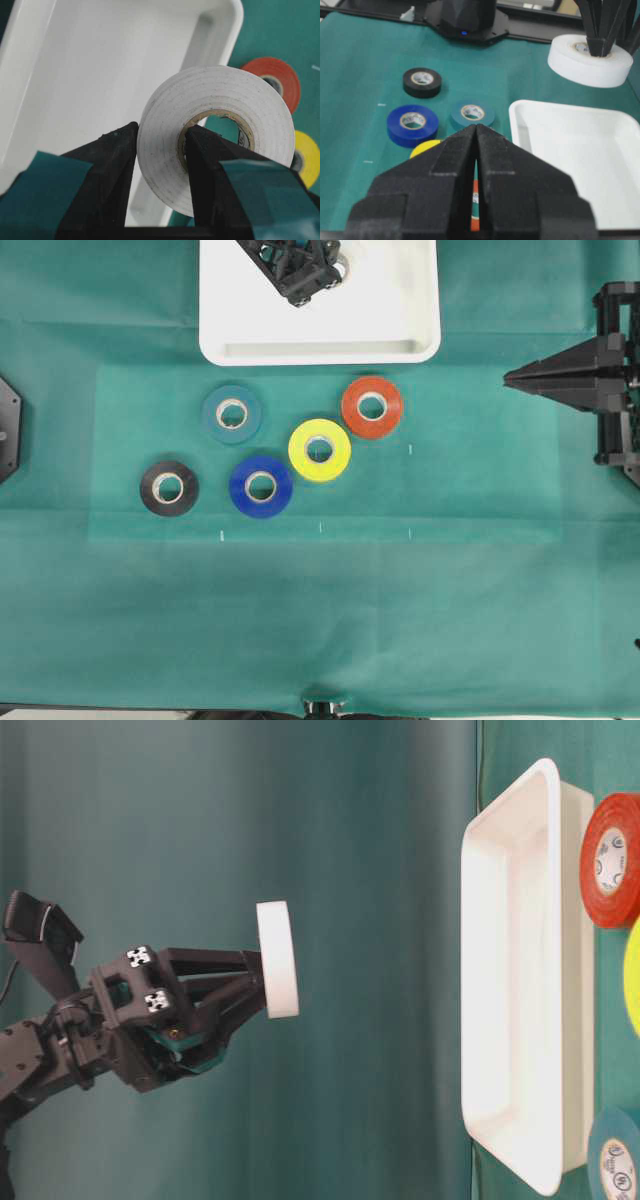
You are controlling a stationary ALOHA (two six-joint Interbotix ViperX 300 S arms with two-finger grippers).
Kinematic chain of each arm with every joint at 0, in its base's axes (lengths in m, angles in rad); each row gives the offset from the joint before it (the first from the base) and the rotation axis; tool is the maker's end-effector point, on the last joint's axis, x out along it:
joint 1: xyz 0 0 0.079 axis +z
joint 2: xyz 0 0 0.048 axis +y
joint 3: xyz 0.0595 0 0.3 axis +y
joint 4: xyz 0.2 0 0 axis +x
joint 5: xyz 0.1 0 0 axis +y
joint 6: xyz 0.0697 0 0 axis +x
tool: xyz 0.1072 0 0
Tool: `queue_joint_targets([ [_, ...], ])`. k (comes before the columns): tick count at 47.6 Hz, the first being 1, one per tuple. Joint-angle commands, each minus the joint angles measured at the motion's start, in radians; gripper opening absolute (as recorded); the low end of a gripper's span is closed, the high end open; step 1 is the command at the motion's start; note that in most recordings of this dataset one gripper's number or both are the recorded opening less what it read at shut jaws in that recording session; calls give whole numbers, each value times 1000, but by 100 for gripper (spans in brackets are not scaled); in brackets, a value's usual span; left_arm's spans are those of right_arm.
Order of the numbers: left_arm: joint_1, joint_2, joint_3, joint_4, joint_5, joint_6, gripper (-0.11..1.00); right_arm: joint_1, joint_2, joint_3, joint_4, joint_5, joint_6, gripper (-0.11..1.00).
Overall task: Pick up the tape from a random location and place it into the white case.
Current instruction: 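Carry the white roll with the left gripper over the white tray, then lower the white roll into the tray with the left gripper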
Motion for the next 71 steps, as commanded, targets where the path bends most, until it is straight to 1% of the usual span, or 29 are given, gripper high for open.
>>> queue_joint_targets([
  [1,9,-44,2,5,-26,2,27,0,6,-20,3,-5,2,0],
  [8,29,-43,60,6,-86,2,27,2,11,-20,2,-5,2,0],
  [17,61,-35,167,9,-207,2,27,0,15,-20,3,-5,2,0],
  [23,91,-12,232,9,-278,2,27,0,15,-18,3,-5,2,0],
  [29,117,25,275,12,-342,3,27,0,17,-18,3,-5,0,0],
  [39,138,77,295,12,-419,5,27,0,23,-17,3,-5,2,0],
  [53,158,127,295,12,-426,6,27,0,28,-15,2,-3,0,0],
  [71,160,202,284,12,-426,6,27,0,32,-15,2,-3,0,0],
])
